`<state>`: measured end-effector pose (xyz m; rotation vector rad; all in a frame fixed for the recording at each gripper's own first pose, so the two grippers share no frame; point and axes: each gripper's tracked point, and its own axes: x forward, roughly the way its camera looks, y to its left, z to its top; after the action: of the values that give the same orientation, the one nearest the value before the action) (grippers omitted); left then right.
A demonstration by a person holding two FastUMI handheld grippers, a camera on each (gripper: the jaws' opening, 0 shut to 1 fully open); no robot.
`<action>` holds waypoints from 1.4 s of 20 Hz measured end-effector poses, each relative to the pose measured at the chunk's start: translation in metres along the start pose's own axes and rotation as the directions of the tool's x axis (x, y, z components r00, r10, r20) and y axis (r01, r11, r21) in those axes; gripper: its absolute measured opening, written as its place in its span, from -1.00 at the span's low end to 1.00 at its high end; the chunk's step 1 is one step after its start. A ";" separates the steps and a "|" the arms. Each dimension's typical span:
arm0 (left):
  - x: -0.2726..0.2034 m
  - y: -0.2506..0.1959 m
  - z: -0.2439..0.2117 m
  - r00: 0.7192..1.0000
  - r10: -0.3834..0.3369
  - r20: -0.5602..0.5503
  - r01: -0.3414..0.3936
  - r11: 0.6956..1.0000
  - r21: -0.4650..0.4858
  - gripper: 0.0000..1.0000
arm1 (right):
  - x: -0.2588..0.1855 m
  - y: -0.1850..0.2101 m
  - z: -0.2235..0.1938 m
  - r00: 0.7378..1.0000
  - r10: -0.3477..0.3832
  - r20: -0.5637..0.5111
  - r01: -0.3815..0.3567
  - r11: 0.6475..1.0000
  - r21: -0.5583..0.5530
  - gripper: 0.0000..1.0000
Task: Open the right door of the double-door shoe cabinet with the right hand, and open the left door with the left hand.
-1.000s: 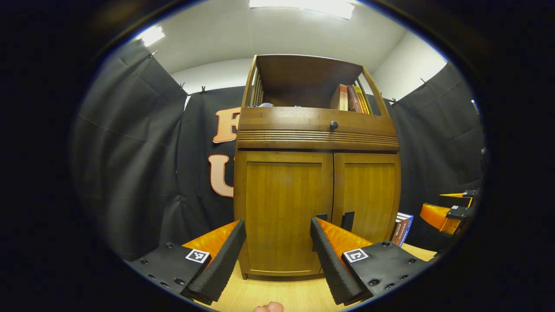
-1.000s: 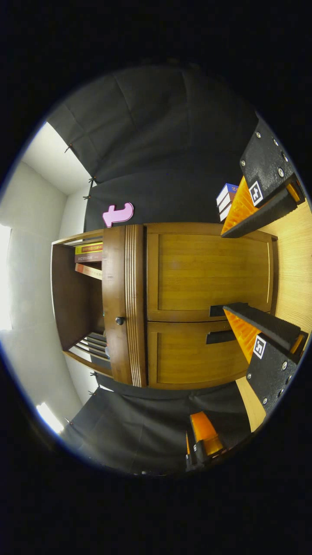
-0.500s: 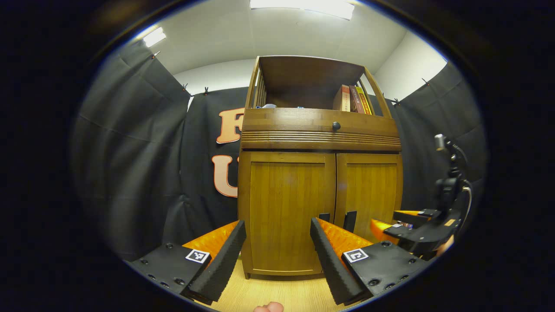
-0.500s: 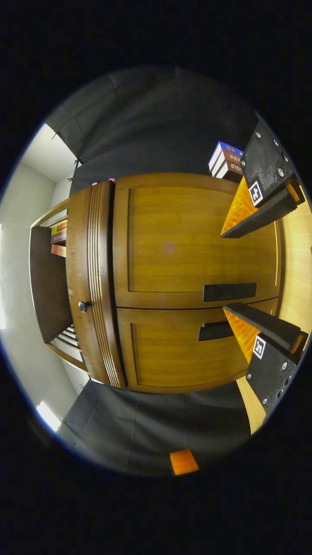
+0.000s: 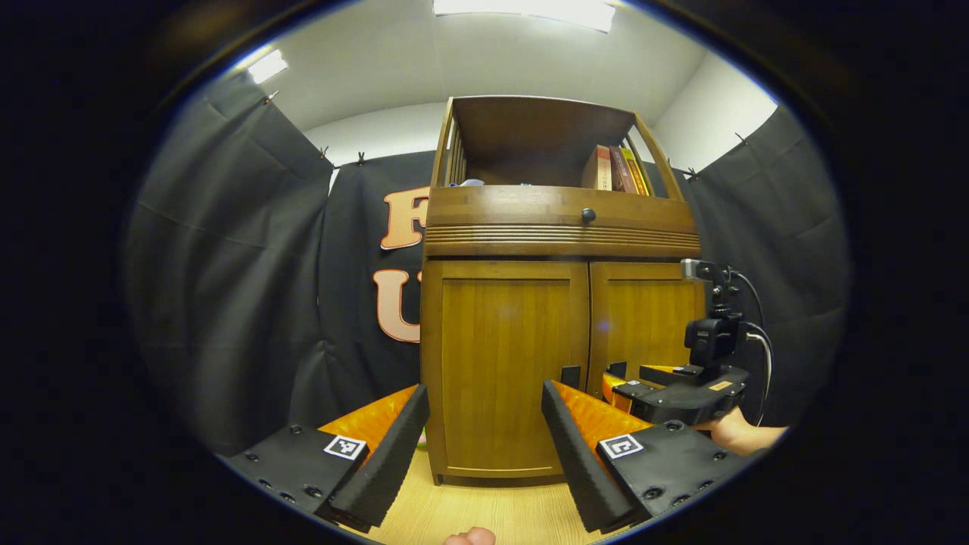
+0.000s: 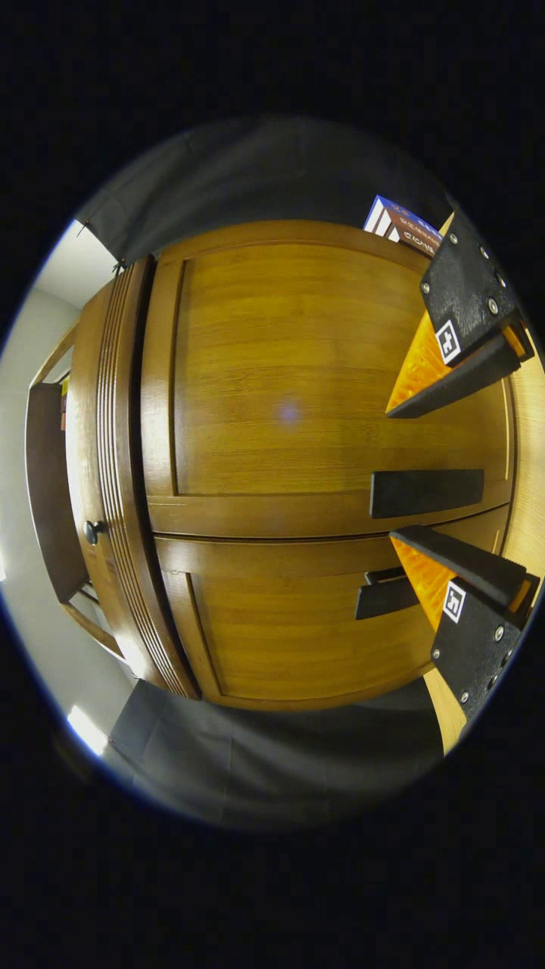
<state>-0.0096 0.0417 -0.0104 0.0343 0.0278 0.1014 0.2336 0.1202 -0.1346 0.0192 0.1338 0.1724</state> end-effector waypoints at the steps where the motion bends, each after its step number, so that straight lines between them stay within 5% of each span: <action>1: 0.000 0.002 0.000 1.000 0.003 0.002 -0.003 1.000 0.000 0.92 | 0.005 -0.003 -0.001 1.000 -0.005 -0.003 0.005 1.000 0.007 0.97; 2: 0.000 0.004 0.001 1.000 0.004 0.004 -0.004 1.000 0.000 0.92 | 0.008 -0.004 -0.002 1.000 -0.009 -0.003 0.009 1.000 0.014 0.70; 3: 0.000 0.006 0.001 1.000 0.008 0.004 -0.008 1.000 0.001 0.92 | 0.011 -0.005 -0.003 1.000 -0.016 -0.006 0.016 1.000 0.017 0.68; 4: 0.001 0.006 0.001 1.000 0.010 0.005 -0.010 1.000 0.001 0.92 | 0.012 -0.006 -0.004 1.000 -0.015 -0.010 0.016 1.000 0.021 0.87; 5: 0.002 0.008 0.001 1.000 0.013 0.006 -0.013 1.000 0.001 0.92 | 0.015 -0.006 -0.004 1.000 -0.015 -0.011 0.015 1.000 0.025 0.64; 15: 0.011 0.008 -0.001 1.000 0.005 0.008 -0.005 1.000 0.002 0.89 | 0.020 -0.003 -0.006 0.999 -0.050 0.013 0.051 0.998 -0.049 0.48; 16: 0.011 0.007 -0.002 1.000 0.000 0.005 0.000 1.000 0.000 0.89 | 0.020 0.002 -0.007 0.999 -0.040 0.012 0.040 0.998 -0.046 0.21; 20: 0.008 0.005 -0.002 1.000 -0.012 -0.001 0.012 1.000 -0.005 0.89 | 0.021 0.011 -0.011 1.000 -0.006 0.016 0.006 1.000 0.000 -0.29; 23: 0.004 0.000 -0.002 1.000 -0.025 0.002 0.025 1.000 -0.005 0.92 | 0.019 0.012 -0.011 0.999 0.005 0.037 -0.005 1.000 0.005 -0.40; 24: 0.002 -0.001 -0.002 1.000 -0.024 0.002 0.024 1.000 0.000 0.92 | 0.017 0.012 -0.012 1.000 0.008 0.026 -0.009 1.000 0.012 -0.64; 25: 0.000 -0.003 -0.002 1.000 -0.026 0.001 0.026 1.000 0.002 0.92 | 0.011 0.013 -0.013 1.000 0.014 0.021 -0.014 1.000 0.018 -0.45; 28: -0.004 -0.015 -0.006 0.998 -0.055 -0.014 0.055 0.998 -0.013 0.89 | -0.004 0.013 -0.014 0.999 0.041 -0.005 -0.040 0.999 0.014 -0.46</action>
<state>-0.0118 0.0263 -0.0171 0.0198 0.0421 0.0469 0.2260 0.1324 -0.1479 0.0349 0.1400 0.2120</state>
